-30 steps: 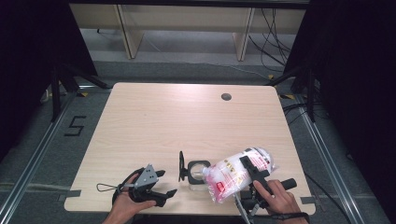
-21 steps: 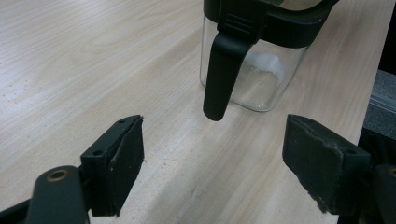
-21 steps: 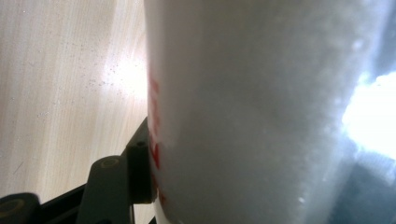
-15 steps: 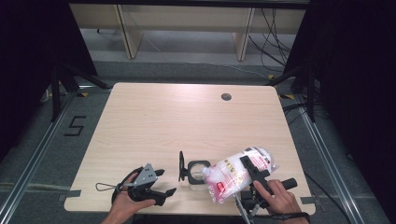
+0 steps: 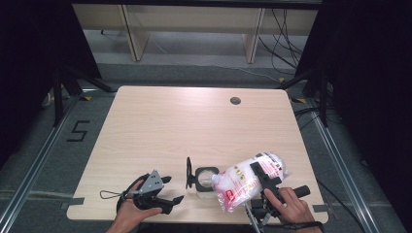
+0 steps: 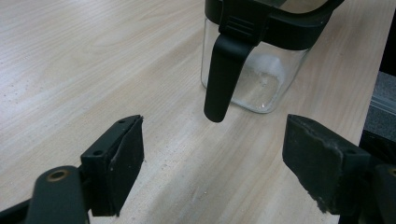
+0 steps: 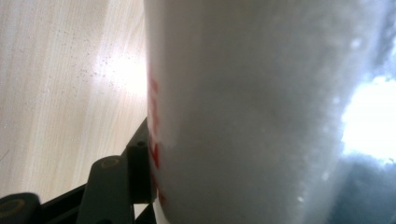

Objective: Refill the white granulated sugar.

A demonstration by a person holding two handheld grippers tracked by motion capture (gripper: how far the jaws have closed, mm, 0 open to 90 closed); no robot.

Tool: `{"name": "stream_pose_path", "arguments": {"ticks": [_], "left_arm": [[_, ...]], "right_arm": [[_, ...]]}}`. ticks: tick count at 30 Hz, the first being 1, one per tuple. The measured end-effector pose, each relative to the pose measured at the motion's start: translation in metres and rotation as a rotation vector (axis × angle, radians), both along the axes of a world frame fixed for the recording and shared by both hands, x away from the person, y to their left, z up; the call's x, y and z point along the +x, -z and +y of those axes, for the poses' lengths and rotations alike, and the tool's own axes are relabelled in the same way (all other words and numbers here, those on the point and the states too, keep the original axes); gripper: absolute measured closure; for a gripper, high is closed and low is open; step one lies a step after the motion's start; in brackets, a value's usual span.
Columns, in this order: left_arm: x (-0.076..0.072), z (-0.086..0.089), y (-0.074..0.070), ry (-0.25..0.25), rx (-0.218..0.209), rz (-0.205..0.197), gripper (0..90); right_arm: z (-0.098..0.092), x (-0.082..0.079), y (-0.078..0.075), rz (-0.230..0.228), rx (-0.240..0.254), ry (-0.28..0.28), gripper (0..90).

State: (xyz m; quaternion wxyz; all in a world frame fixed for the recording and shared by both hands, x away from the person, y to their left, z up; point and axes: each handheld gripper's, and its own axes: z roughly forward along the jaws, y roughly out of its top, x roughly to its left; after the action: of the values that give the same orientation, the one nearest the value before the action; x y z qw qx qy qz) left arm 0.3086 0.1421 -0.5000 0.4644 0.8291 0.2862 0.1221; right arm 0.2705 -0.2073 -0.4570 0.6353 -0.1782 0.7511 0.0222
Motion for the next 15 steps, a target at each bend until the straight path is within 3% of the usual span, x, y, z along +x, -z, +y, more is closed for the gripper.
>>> {"name": "stream_pose_path", "arguments": {"ticks": [1, 2, 3, 4, 6, 8, 9, 10, 11, 13, 15], "left_arm": [[0.0008, 0.0006, 0.0, 0.011, 0.007, -0.004, 20.3], [0.0008, 0.0006, 0.0, 0.011, 0.007, -0.004, 20.3], [-0.0009, -0.001, 0.001, 0.003, -0.011, 0.021, 20.3], [0.0002, -0.0001, 0.0001, 0.021, 0.006, -0.001, 20.3], [-0.0005, -0.0002, -0.0005, 0.015, 0.013, -0.001, 20.3], [-0.0007, -0.0008, 0.0007, 0.004, -0.013, 0.017, 20.3], [0.0003, 0.0012, 0.0003, 0.009, 0.012, 0.017, 20.3], [0.0009, 0.0014, 0.0004, 0.016, 0.012, 0.0, 20.3], [0.0006, 0.0017, 0.0001, 0.018, 0.013, 0.002, 20.3], [-0.0004, 0.0008, 0.0003, 0.009, 0.002, 0.014, 20.3], [-0.001, 0.0009, -0.0007, 0.016, 0.014, -0.004, 20.3]], "right_arm": [[-0.0004, 0.0014, 0.0011, -0.019, 0.012, -0.034, 42.2], [-0.0011, 0.0003, 0.0029, -0.004, 0.03, -0.013, 42.3], [-0.0004, 0.001, 0.0017, -0.01, 0.018, -0.029, 42.3], [-0.0004, 0.001, 0.0026, -0.016, 0.025, -0.027, 42.3], [-0.0008, 0.0002, 0.0045, -0.003, 0.036, -0.007, 42.3], [0.0004, 0.0018, 0.0, -0.011, 0.005, -0.036, 42.3], [0.0001, 0.0016, -0.0001, 0.007, 0.017, -0.018, 42.3], [-0.0019, 0.0019, 0.0032, 0.015, 0.072, -0.012, 42.4], [0.0001, 0.0017, -0.0007, -0.004, 0.014, -0.023, 42.3], [-0.0006, 0.001, 0.0021, -0.027, 0.005, -0.029, 42.4], [-0.0009, 0.0005, 0.0025, -0.027, 0.003, -0.026, 42.4]]}}
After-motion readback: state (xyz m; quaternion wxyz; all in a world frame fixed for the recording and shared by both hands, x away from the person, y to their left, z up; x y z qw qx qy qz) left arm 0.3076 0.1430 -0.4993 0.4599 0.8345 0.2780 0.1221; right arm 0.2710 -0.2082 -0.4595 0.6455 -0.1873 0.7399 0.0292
